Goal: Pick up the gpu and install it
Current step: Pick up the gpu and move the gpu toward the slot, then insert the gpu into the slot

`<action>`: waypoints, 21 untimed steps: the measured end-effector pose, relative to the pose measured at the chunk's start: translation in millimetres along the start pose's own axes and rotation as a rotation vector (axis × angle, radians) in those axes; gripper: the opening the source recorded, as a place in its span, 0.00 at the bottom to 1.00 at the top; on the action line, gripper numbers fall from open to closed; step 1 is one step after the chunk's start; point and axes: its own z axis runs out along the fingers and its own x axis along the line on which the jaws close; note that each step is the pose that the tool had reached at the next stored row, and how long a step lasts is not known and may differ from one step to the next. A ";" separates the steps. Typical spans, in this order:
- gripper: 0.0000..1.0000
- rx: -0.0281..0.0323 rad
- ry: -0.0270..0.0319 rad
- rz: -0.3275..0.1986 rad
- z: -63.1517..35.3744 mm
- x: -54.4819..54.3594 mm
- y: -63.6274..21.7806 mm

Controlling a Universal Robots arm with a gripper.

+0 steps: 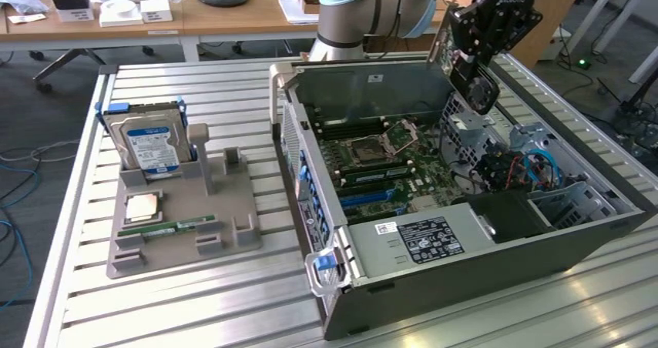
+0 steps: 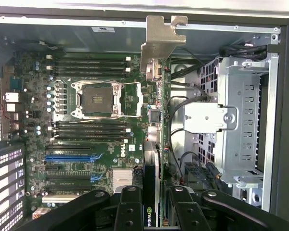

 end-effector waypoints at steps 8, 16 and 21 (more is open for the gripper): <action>0.26 -0.0001 0.0000 0.000 3.3 0.1 -0.1; 0.26 -0.0001 0.0000 0.000 5.4 0.1 -0.1; 0.26 -0.0001 0.0000 0.000 5.4 0.1 -0.1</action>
